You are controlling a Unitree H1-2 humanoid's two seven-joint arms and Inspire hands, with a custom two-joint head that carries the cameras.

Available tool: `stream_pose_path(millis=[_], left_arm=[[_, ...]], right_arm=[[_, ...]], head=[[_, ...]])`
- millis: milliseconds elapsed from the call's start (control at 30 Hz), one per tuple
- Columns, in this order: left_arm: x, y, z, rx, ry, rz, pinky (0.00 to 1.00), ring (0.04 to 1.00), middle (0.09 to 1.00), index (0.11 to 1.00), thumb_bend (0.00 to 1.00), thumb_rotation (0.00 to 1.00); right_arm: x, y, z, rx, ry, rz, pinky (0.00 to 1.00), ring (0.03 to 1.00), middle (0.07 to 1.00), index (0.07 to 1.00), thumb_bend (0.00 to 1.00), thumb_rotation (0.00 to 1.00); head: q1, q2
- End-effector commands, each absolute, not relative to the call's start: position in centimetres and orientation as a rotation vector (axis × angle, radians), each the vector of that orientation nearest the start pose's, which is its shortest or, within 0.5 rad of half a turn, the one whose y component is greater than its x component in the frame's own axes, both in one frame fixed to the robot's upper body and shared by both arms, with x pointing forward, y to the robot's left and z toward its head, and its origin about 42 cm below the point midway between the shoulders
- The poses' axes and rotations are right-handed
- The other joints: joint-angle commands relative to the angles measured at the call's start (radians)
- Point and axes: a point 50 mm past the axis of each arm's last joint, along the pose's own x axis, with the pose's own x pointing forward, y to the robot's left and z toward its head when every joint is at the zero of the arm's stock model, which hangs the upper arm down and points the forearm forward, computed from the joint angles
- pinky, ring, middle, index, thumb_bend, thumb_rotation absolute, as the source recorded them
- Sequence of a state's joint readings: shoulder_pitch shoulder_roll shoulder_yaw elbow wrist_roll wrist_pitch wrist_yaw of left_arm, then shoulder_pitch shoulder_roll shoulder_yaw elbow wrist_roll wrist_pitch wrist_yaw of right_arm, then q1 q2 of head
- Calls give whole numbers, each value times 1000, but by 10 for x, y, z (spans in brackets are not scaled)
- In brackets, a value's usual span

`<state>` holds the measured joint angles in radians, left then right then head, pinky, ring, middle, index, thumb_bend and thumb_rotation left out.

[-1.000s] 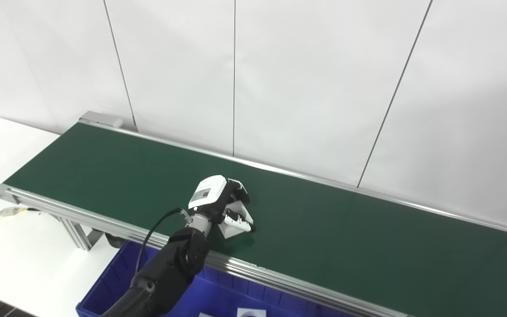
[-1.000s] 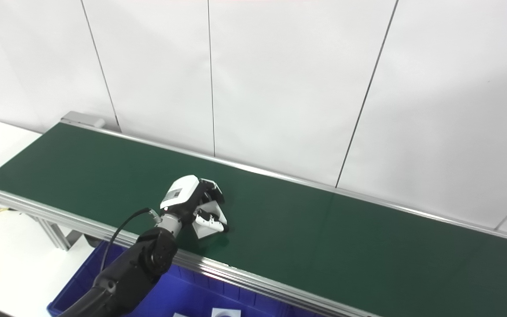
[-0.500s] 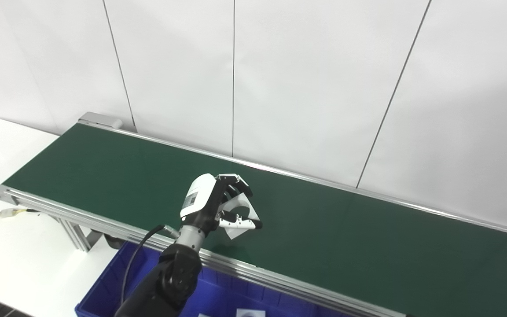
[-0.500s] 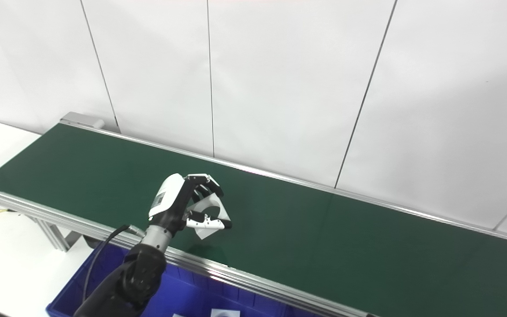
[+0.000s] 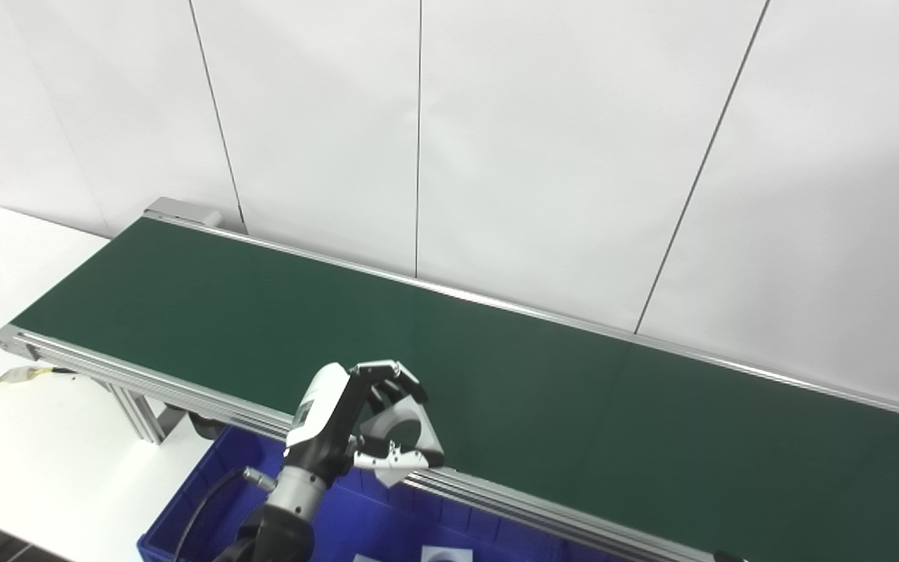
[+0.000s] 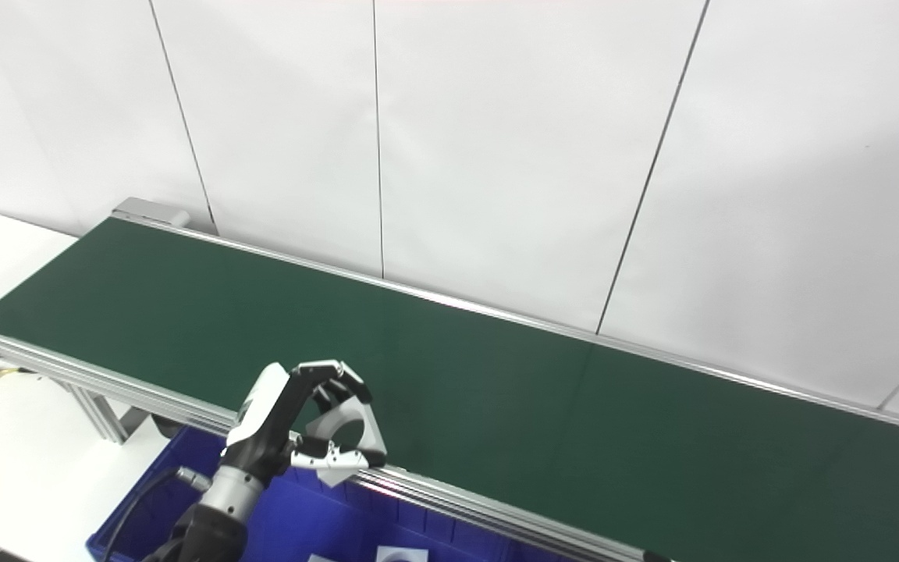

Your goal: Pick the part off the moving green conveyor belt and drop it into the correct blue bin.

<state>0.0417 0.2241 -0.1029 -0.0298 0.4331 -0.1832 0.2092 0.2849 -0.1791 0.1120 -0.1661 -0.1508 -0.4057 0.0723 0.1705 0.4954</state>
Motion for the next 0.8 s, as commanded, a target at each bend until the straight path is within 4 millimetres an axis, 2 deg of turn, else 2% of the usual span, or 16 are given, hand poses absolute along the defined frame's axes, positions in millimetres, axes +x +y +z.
stream_pose_path(millis=[0,67,133,233,300,567,633,767], left_arm=[[265,260,124,600,-327,21,332,432,539,500,469,0],[259,260,120,596,-313,5,317,428,546,501,467,0],[255,261,118,581,-300,-5,348,468,518,484,471,0],[251,261,113,560,-282,-26,358,469,511,484,472,0],[249,261,111,558,-279,-42,335,438,532,498,469,0],[246,262,106,566,-272,-90,361,468,496,488,473,0],[245,263,106,558,-268,-100,329,430,519,505,469,0],[244,263,105,551,-266,-114,374,463,481,497,474,0]], right_arm=[[181,-233,117,-290,-330,199,628,679,731,793,1000,248],[180,-232,120,-293,-329,197,629,686,737,790,1000,246],[179,-231,123,-295,-335,198,630,691,744,788,1000,234],[179,-228,127,-298,-348,200,634,689,742,787,1000,227],[178,-226,130,-300,-352,199,619,676,740,787,1000,224],[172,-219,136,-294,-344,189,655,691,745,805,958,209],[171,-218,136,-296,-341,188,670,701,754,814,941,219],[171,-218,135,-299,-334,185,688,717,767,826,920,230]], head=[[-20,13],[-29,18],[-57,44],[-93,79],[-109,91],[-150,141],[-155,150],[-160,168]])
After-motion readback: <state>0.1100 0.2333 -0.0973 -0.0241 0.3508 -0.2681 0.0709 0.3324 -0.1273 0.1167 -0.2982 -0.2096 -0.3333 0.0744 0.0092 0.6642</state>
